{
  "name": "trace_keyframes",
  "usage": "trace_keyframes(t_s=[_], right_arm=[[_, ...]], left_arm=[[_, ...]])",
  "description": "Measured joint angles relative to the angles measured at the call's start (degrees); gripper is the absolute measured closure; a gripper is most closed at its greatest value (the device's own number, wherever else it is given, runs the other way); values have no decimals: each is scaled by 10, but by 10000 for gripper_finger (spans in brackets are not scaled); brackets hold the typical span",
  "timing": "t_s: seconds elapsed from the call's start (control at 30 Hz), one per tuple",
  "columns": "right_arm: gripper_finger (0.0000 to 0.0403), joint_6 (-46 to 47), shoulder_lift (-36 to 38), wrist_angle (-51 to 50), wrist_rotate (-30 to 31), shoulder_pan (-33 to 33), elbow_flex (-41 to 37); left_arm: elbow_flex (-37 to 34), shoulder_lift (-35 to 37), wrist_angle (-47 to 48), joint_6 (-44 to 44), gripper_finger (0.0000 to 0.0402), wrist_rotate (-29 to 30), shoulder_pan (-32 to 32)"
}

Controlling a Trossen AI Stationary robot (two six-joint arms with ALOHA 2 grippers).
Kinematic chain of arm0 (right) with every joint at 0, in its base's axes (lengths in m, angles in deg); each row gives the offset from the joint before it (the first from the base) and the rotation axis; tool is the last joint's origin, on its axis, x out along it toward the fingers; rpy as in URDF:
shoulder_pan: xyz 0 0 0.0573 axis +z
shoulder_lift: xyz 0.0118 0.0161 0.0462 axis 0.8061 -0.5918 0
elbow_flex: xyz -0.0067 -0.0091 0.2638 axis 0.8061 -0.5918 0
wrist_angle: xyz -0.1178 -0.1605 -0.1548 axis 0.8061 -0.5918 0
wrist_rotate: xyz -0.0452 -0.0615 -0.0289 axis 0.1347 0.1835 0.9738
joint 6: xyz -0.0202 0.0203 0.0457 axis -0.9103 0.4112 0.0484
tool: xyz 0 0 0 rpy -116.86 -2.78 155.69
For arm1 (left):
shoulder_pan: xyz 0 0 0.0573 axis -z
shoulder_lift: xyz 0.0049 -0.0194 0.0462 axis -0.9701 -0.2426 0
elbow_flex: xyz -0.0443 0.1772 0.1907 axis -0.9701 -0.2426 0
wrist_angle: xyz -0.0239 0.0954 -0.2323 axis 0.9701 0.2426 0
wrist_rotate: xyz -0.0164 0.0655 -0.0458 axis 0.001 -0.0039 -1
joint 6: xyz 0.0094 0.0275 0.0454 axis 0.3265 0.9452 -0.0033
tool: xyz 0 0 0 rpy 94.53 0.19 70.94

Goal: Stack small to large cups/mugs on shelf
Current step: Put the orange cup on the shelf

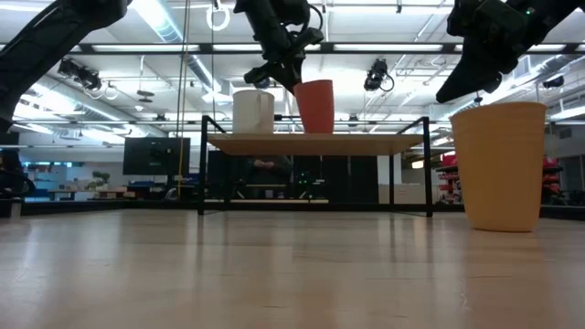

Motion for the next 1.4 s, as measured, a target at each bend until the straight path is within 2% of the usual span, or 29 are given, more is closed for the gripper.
trace_keyframes(t_s=[1.4], right_arm=[[342,0,0,0,0,0,0]], left_arm=[[0,9,-3,-13,330,-3,-5]])
